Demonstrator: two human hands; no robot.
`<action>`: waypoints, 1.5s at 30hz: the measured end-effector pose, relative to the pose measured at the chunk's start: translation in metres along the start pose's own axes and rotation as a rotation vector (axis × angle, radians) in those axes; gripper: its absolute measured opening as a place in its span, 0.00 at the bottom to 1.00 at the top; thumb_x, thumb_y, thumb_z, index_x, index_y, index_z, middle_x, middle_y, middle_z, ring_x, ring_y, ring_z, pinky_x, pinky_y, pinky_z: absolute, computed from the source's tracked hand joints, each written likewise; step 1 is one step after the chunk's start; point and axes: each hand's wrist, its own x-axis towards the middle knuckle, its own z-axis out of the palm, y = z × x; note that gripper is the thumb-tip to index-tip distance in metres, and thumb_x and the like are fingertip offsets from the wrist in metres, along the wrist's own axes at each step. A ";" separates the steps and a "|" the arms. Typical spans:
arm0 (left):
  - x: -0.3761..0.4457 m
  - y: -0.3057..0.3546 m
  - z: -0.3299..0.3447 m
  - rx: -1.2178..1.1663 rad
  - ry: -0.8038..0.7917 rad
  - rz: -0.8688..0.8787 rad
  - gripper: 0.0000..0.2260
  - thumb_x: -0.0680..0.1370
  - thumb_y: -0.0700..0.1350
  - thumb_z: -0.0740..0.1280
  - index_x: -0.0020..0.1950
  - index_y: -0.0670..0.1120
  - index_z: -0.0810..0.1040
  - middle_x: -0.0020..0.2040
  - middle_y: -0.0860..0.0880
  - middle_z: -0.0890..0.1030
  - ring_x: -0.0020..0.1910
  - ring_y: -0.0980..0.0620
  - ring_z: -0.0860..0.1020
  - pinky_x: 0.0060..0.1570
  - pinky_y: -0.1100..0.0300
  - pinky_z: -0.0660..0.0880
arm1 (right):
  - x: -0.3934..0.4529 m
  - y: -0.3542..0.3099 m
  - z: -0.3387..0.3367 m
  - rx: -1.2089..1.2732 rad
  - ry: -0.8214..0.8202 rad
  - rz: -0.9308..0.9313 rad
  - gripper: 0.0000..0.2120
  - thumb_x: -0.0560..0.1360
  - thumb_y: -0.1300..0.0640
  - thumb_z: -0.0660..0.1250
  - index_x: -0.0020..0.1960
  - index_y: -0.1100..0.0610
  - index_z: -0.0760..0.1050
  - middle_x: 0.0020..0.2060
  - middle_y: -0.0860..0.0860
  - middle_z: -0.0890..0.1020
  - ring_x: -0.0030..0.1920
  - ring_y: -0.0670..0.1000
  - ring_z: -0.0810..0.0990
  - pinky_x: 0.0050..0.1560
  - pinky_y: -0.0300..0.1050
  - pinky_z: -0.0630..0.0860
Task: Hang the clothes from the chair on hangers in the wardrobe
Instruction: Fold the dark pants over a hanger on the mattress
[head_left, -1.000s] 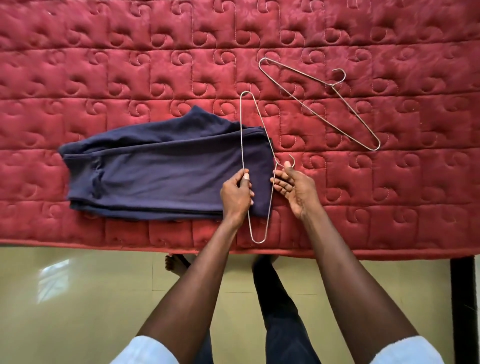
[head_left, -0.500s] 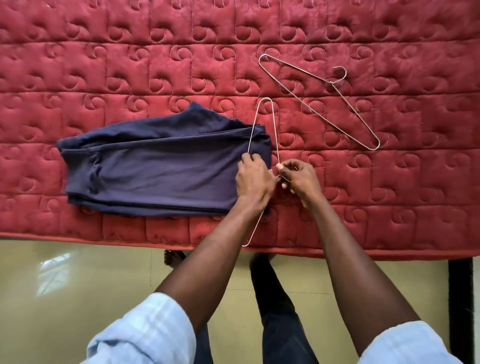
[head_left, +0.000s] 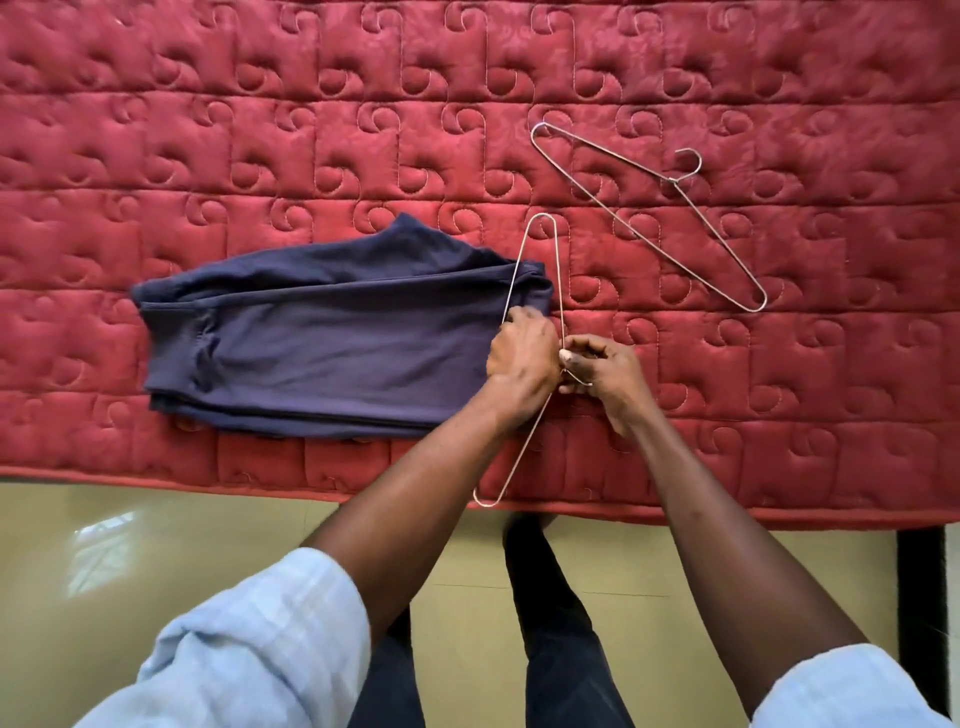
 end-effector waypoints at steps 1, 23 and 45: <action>-0.004 -0.001 -0.010 -0.050 -0.004 0.046 0.26 0.79 0.39 0.62 0.77 0.45 0.60 0.65 0.38 0.71 0.60 0.36 0.76 0.55 0.45 0.74 | -0.002 -0.002 -0.001 0.037 0.007 -0.006 0.05 0.77 0.67 0.65 0.50 0.59 0.78 0.33 0.49 0.82 0.31 0.46 0.81 0.34 0.40 0.79; -0.053 -0.393 -0.141 -0.708 0.160 -0.056 0.38 0.59 0.39 0.56 0.70 0.42 0.75 0.68 0.45 0.76 0.69 0.51 0.72 0.70 0.62 0.65 | 0.020 -0.021 0.263 0.248 0.215 -0.094 0.12 0.75 0.69 0.63 0.38 0.56 0.74 0.29 0.48 0.82 0.25 0.44 0.72 0.25 0.34 0.62; -0.028 -0.416 -0.110 -0.256 0.779 -0.104 0.32 0.69 0.36 0.59 0.75 0.39 0.65 0.78 0.36 0.58 0.76 0.37 0.61 0.76 0.48 0.57 | 0.007 -0.010 0.301 -0.420 0.945 0.008 0.15 0.74 0.57 0.70 0.57 0.62 0.73 0.54 0.59 0.78 0.53 0.56 0.79 0.56 0.50 0.70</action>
